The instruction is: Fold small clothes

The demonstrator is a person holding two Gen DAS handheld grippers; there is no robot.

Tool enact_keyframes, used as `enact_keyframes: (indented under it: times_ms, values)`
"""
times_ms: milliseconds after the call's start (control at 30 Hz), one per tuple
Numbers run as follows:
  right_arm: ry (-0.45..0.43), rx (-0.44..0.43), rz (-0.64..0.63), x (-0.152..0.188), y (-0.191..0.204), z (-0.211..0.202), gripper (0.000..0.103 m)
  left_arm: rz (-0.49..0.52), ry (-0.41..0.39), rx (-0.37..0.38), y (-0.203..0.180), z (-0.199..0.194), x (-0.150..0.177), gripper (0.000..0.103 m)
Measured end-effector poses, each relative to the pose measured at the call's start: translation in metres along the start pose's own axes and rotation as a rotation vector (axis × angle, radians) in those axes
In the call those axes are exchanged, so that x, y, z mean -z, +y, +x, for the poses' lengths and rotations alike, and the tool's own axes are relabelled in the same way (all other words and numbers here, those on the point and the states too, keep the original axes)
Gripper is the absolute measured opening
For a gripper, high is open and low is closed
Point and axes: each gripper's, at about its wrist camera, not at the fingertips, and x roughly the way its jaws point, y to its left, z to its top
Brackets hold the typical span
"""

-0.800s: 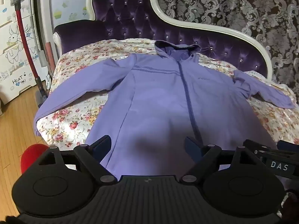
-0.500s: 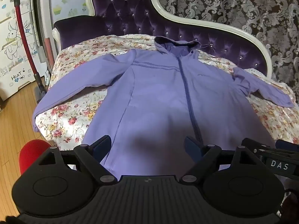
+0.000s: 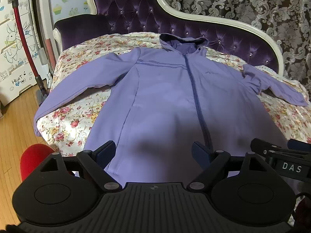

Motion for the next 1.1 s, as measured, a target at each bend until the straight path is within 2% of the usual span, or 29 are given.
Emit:
enact_keyframes:
  times_ms: [1100]
  values:
    - [0.021,-0.003,-0.030,0.0002,0.0068,0.0042,0.102,-0.010,0.017,0.001,0.0040,0.0045,0.0031,0.085]
